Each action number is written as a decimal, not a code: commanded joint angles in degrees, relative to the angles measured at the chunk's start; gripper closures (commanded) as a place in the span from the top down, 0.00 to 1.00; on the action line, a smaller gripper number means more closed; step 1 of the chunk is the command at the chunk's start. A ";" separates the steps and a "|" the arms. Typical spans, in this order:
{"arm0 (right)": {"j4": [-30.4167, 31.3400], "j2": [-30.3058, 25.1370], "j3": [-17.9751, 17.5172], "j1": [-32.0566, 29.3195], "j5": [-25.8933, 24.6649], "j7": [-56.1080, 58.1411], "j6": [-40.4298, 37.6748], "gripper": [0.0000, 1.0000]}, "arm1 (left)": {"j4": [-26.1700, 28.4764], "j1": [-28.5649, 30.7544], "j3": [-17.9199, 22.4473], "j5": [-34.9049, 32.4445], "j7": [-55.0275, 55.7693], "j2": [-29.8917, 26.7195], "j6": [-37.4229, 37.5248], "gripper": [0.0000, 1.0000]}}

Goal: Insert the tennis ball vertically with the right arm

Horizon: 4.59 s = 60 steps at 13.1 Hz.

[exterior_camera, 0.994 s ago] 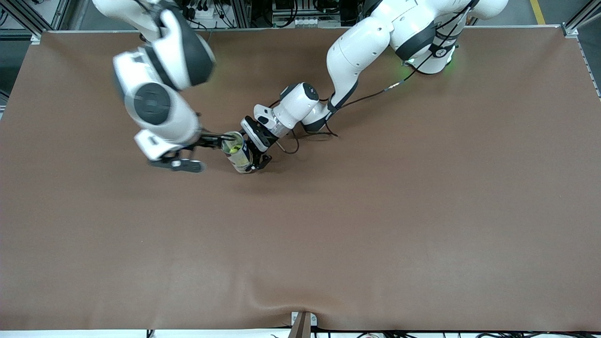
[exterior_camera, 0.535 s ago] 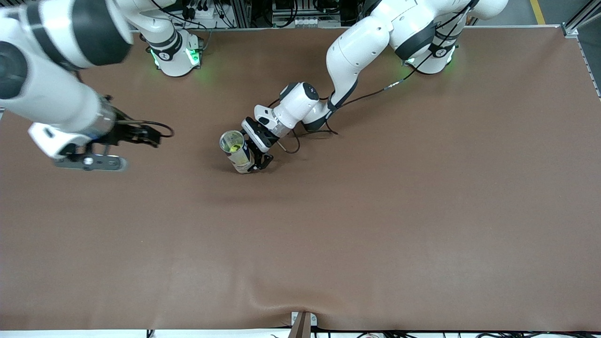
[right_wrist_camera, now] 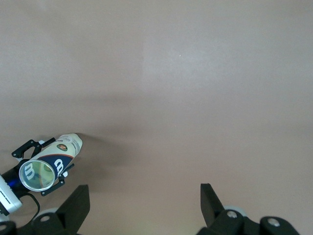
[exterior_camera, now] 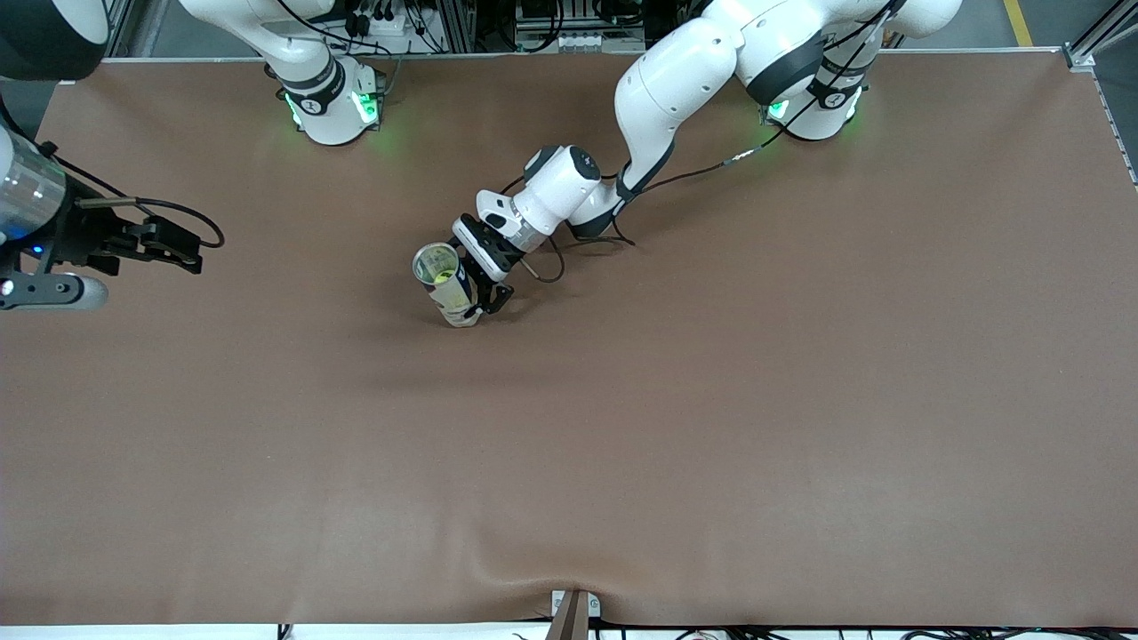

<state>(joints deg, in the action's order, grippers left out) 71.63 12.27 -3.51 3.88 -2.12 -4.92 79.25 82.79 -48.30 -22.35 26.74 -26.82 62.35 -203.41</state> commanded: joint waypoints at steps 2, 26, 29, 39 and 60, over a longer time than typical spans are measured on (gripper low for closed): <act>-2.11 1.27 -0.98 -0.71 -0.07 1.05 -0.86 1.00 | 6.59 0.49 0.47 1.82 0.01 -5.92 2.13 1.00; 21.71 -14.99 12.03 11.42 1.51 2.46 15.67 1.00 | 24.34 8.57 0.47 4.90 0.10 -18.84 13.55 1.00; 21.71 -15.26 0.22 -0.14 1.51 2.99 15.49 1.00 | 24.35 11.20 1.25 5.34 0.10 -21.21 20.39 1.00; 20.48 -14.38 -0.36 -0.72 1.42 2.99 15.58 1.00 | 6.79 11.83 22.95 -1.86 0.10 -25.79 70.39 1.00; 12.74 -11.74 -0.01 -7.30 -0.61 2.99 13.38 1.00 | -1.13 28.85 33.29 -20.39 23.20 -50.03 122.63 1.00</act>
<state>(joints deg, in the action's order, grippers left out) 85.81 -0.30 -2.90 -1.00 -2.55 -2.56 93.16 81.40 -23.02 15.64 10.11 -6.63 15.38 -83.14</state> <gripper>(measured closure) 0.000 0.000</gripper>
